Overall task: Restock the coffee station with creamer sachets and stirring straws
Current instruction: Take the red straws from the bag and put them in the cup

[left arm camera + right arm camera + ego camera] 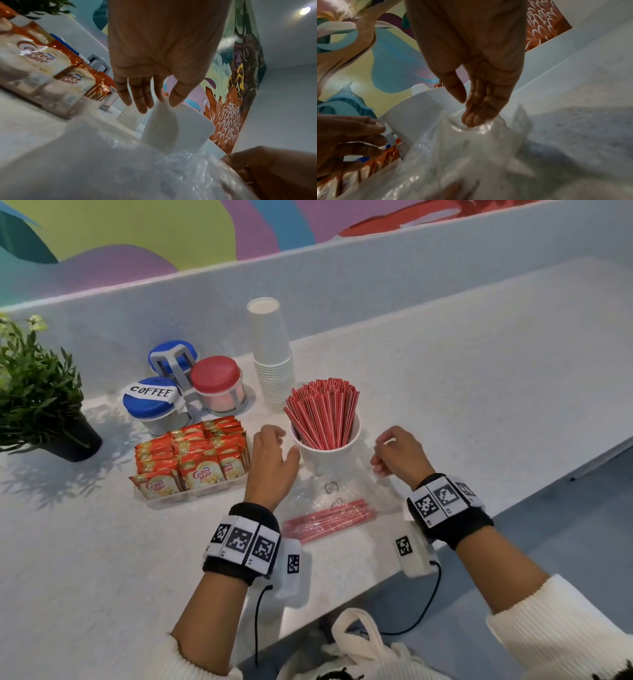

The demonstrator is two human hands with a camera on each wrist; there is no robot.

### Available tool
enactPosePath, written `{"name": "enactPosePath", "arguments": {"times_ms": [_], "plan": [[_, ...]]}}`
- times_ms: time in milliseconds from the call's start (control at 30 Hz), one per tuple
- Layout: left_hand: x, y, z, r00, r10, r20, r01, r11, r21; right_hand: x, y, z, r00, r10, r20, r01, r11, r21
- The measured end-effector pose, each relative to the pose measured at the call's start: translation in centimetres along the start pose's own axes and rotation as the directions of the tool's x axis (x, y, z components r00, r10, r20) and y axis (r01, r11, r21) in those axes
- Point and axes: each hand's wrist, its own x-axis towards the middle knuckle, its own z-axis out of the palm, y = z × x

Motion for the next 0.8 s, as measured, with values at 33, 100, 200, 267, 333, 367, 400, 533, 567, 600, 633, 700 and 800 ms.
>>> {"name": "enactPosePath", "arguments": {"times_ms": [33, 100, 200, 267, 333, 367, 400, 533, 567, 600, 633, 700, 800], "plan": [[-0.5, 0.0, 0.2, 0.999, 0.017, 0.043, -0.019, 0.999, 0.038, -0.2, 0.4, 0.1, 0.998, 0.014, 0.056, -0.011, 0.999, -0.052], [-1.4, 0.1, 0.6, 0.985, 0.037, 0.167, -0.058, 0.991, 0.119, -0.6, 1.2, 0.2, 0.988, 0.000, 0.155, 0.026, 0.986, -0.165], [-2.4, 0.3, 0.8, 0.903, -0.004, 0.430, -0.108, 0.966, 0.236, -1.2, 1.8, 0.3, 0.952, -0.058, 0.300, 0.168, 0.920, -0.353], [-2.9, 0.1, 1.2, 0.811, -0.079, 0.579, -0.190, 0.902, 0.389, -1.7, 1.9, 0.4, 0.924, -0.064, 0.377, 0.225, 0.888, -0.401], [-3.6, -0.1, 1.8, 0.761, -0.135, 0.635, -0.262, 0.831, 0.491, -2.1, 2.0, 0.5, 0.906, -0.067, 0.418, 0.255, 0.876, -0.411], [-3.9, -0.3, 2.1, 0.757, -0.141, 0.637, -0.278, 0.814, 0.511, -2.3, 2.1, 0.5, 0.900, -0.066, 0.431, 0.262, 0.871, -0.414], [-4.1, -0.4, 2.4, 0.763, -0.136, 0.631, -0.286, 0.806, 0.519, -2.4, 2.1, 0.5, 0.894, -0.066, 0.443, 0.271, 0.867, -0.419], [-4.4, -0.1, 2.9, 0.768, -0.081, 0.635, -0.319, 0.811, 0.490, -2.9, 2.2, 0.6, 0.879, -0.053, 0.473, 0.290, 0.848, -0.443], [-4.5, 0.1, 3.0, 0.769, -0.065, 0.636, -0.339, 0.802, 0.491, -3.0, 2.2, 0.6, 0.876, -0.050, 0.479, 0.294, 0.843, -0.450], [-4.6, 0.4, 3.1, 0.771, -0.056, 0.635, -0.355, 0.789, 0.501, -3.2, 2.2, 0.7, 0.872, -0.046, 0.487, 0.296, 0.842, -0.450], [-4.7, 0.6, 3.2, 0.775, -0.052, 0.630, -0.366, 0.776, 0.513, -3.2, 2.2, 0.7, 0.867, -0.046, 0.496, 0.297, 0.847, -0.441], [-4.7, 0.7, 3.3, 0.781, -0.043, 0.623, -0.373, 0.769, 0.519, -3.3, 2.3, 0.8, 0.855, -0.051, 0.517, 0.301, 0.859, -0.413], [-4.7, 0.8, 3.3, 0.779, -0.023, 0.626, -0.374, 0.784, 0.494, -3.4, 2.7, 0.8, 0.852, -0.055, 0.520, 0.293, 0.874, -0.388]]}}
